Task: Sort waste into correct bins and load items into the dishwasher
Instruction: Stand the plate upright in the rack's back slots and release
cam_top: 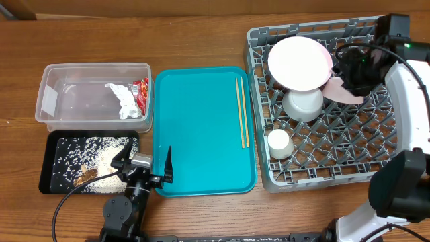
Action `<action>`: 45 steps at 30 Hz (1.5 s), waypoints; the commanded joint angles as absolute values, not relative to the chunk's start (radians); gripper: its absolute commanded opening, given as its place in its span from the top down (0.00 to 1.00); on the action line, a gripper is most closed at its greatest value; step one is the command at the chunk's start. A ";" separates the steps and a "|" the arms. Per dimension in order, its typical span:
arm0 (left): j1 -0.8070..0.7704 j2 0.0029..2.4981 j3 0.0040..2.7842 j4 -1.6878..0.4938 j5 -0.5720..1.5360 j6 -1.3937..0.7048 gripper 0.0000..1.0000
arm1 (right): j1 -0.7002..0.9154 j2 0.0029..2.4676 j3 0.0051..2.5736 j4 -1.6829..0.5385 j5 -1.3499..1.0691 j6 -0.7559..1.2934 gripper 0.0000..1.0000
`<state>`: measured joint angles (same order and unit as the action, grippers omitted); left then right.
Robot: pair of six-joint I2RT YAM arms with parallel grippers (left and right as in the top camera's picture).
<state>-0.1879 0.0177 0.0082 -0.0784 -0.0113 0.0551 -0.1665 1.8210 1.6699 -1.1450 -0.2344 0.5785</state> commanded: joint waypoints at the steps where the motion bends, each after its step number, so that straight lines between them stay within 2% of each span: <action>1: -0.190 0.014 0.006 -0.078 0.001 0.046 0.00 | -0.140 1.851 1.637 -1.150 -0.334 0.581 0.50; 12: -0.190 0.014 0.006 -0.078 0.001 0.046 0.00 | -0.112 1.935 1.604 -1.110 -0.306 0.662 0.57; 13: -0.190 0.014 0.006 -0.078 0.000 0.046 0.00 | -0.109 1.943 1.602 -1.107 -0.292 0.671 0.60; 16: -0.190 0.014 0.006 -0.078 0.001 0.046 0.00 | -0.105 1.959 1.600 -1.088 -0.282 0.686 0.84; 18: -0.190 0.014 0.006 -0.078 0.000 0.046 0.00 | -0.105 1.958 1.601 -1.072 -0.282 0.686 0.96; 23: -0.190 0.014 0.006 -0.078 0.001 0.046 0.00 | -0.114 1.941 1.622 -1.080 -0.271 0.686 0.96; 30: -0.190 0.014 0.006 -0.078 0.000 0.046 0.00 | -0.091 1.765 1.659 -1.062 -0.002 0.621 0.96; 33: -0.190 0.014 0.006 -0.078 0.001 0.046 0.00 | -0.049 1.679 1.659 -1.028 0.155 0.527 0.96; 35: -0.190 0.014 0.006 -0.078 0.000 0.046 0.00 | 0.019 1.620 1.659 -1.000 0.348 0.424 0.96; 40: -0.190 0.014 0.006 -0.078 0.001 0.046 0.00 | 0.187 1.636 1.652 -0.981 0.764 0.301 0.96; 45: -0.190 0.014 0.006 -0.078 0.000 0.046 0.00 | 0.265 1.724 1.645 -0.977 0.941 0.251 0.96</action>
<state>-0.1879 0.0177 0.0082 -0.0784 -0.0113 0.0551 0.2379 1.6569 1.6485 -0.9840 0.6952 0.3237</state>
